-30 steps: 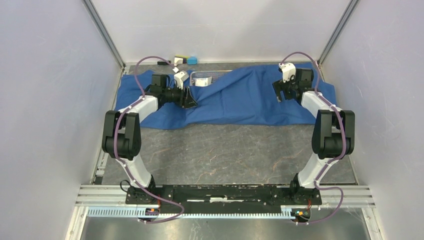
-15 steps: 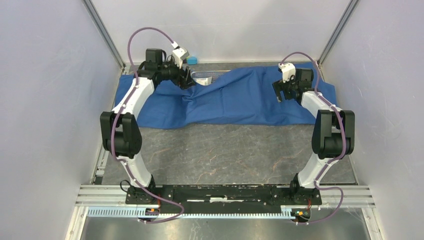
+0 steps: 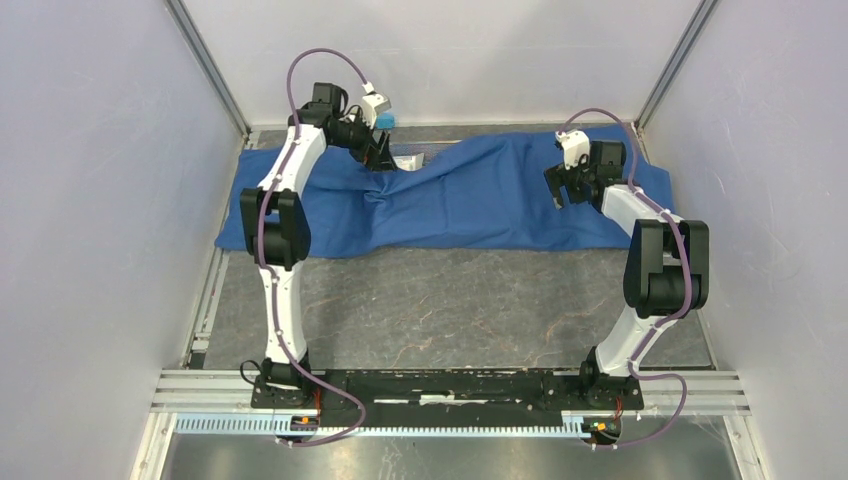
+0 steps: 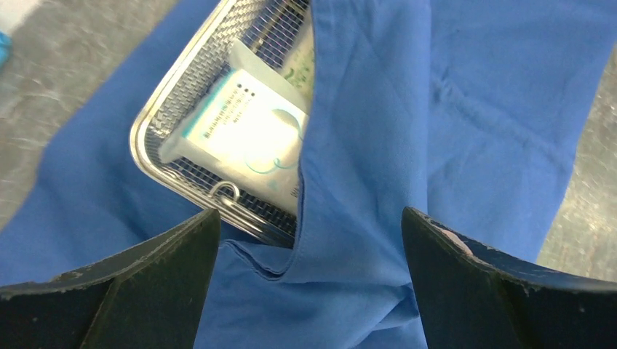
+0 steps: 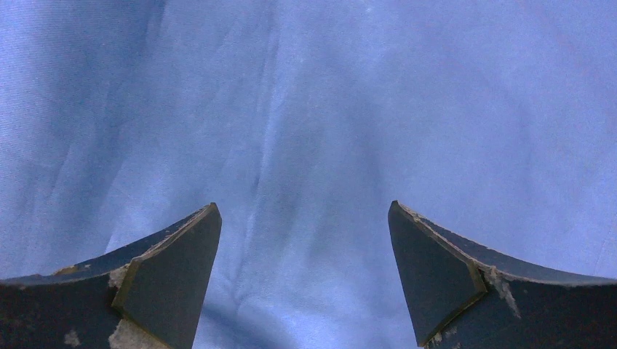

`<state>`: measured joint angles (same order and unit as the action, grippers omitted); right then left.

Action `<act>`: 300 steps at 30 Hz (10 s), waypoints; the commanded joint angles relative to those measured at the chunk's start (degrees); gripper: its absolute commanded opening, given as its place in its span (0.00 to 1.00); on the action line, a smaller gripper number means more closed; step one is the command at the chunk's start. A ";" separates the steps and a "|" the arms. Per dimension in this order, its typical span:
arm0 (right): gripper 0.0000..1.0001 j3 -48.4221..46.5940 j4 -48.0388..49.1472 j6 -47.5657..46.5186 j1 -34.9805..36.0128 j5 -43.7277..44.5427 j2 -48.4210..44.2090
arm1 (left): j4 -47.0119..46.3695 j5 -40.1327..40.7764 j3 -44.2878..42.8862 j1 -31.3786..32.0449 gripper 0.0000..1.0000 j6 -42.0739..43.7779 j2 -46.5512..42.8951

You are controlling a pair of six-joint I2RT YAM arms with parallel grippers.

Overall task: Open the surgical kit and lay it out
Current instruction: Open the surgical kit at the center of the board.

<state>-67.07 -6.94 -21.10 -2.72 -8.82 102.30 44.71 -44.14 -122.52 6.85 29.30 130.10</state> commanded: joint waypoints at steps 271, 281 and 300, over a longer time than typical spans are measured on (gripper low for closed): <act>0.07 33.68 -7.63 -1.95 14.40 23.70 -44.07 | -12.97 43.91 69.55 -5.12 0.02 -16.11 -61.50; 0.25 32.64 -9.79 -2.81 14.45 20.33 -38.23 | -0.26 39.35 72.11 -5.09 0.02 -6.81 -73.50; 0.59 11.71 -6.45 0.85 19.64 18.67 -13.65 | -4.09 34.65 73.39 -5.11 0.02 -7.04 -72.83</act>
<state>-52.93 -15.31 -21.26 16.21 9.04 84.71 43.09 -7.70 -47.75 1.93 20.69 56.75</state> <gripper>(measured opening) 0.587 0.044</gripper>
